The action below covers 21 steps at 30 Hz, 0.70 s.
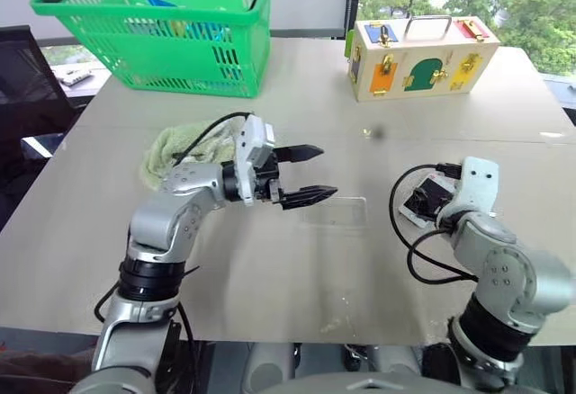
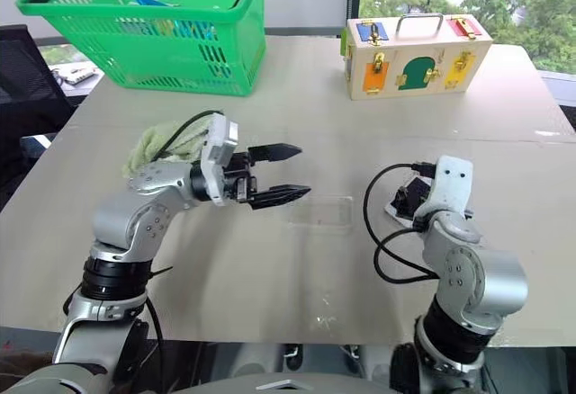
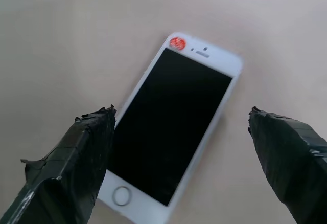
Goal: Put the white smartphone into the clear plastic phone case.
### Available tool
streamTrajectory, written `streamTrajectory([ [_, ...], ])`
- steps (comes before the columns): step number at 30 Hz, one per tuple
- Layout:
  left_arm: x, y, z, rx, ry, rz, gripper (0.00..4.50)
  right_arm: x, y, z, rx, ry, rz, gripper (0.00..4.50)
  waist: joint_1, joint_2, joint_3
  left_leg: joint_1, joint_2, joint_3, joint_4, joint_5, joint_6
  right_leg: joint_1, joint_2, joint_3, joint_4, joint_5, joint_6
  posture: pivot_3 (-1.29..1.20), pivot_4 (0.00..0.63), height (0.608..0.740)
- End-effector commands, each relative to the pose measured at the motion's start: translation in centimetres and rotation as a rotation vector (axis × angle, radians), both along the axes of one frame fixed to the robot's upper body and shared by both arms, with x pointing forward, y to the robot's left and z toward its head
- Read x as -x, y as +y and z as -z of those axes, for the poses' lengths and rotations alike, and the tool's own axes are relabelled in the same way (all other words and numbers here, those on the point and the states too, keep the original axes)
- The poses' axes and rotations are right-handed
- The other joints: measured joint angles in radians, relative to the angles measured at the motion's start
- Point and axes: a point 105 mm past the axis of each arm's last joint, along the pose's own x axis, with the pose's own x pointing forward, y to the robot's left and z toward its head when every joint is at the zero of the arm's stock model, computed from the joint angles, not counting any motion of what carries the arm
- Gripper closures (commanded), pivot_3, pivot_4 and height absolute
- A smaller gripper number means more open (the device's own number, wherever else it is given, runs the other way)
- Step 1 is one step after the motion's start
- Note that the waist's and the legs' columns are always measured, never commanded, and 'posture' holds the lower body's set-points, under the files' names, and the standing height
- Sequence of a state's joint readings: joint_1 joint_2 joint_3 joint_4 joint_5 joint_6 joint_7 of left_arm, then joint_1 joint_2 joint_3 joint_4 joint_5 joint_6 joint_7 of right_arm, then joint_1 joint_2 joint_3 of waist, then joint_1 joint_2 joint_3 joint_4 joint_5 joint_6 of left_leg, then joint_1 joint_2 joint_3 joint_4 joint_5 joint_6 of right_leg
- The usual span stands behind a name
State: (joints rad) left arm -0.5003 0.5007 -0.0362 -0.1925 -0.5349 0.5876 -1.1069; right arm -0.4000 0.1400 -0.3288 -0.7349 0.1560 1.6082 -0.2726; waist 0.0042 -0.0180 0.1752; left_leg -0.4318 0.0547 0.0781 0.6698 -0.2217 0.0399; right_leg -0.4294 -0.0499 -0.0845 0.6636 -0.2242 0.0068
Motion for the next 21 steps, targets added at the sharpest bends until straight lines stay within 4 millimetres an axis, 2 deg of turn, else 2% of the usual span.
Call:
streamTrajectory([
  [1, 0.6, -0.5, -0.4, -0.013, -0.018, 0.080, 0.02, -0.7, 0.0, 0.6, -0.068, 0.053, 0.073, 0.00, -0.007, 0.000, 0.000, 0.000, 0.000, 0.000, 0.000, 0.000, 0.000, 0.000, 0.000, 0.000, 0.000, 0.000, 0.000, 0.00, 0.150, 0.740],
  [5, 0.8, -0.7, 0.0, -0.047, 0.006, 0.105, 0.02, -1.2, 0.0, 1.2, -0.106, 0.088, 0.079, 0.00, -0.014, 0.000, 0.000, 0.000, 0.001, 0.000, -0.001, 0.000, 0.000, 0.000, 0.001, 0.000, 0.000, 0.000, 0.000, 0.00, 0.150, 0.740],
  [10, 0.1, -0.3, 0.1, -0.052, 0.004, 0.085, 0.02, -2.1, 1.6, 2.6, -0.161, 0.177, 0.036, 0.00, -0.019, -0.001, -0.003, 0.001, 0.001, 0.000, -0.001, 0.000, 0.000, 0.000, 0.001, 0.001, 0.000, 0.000, 0.000, 0.00, 0.150, 0.740],
  [16, -0.1, -0.2, 0.5, -0.048, 0.008, 0.073, 0.02, -3.1, 4.1, 1.3, -0.275, 0.127, -0.065, 0.00, -0.020, -0.006, -0.009, 0.002, 0.001, 0.000, -0.001, 0.000, 0.000, 0.001, 0.001, 0.001, 0.000, 0.001, -0.003, 0.00, 0.150, 0.740],
  [21, -0.2, -0.4, 0.5, -0.039, 0.011, 0.066, 0.02, -3.2, 3.7, 1.7, -0.241, 0.141, -0.076, 0.00, -0.021, -0.009, -0.011, 0.003, 0.001, 0.000, 0.000, 0.000, 0.000, 0.001, 0.001, 0.002, 0.000, 0.001, -0.003, 0.00, 0.150, 0.740],
])
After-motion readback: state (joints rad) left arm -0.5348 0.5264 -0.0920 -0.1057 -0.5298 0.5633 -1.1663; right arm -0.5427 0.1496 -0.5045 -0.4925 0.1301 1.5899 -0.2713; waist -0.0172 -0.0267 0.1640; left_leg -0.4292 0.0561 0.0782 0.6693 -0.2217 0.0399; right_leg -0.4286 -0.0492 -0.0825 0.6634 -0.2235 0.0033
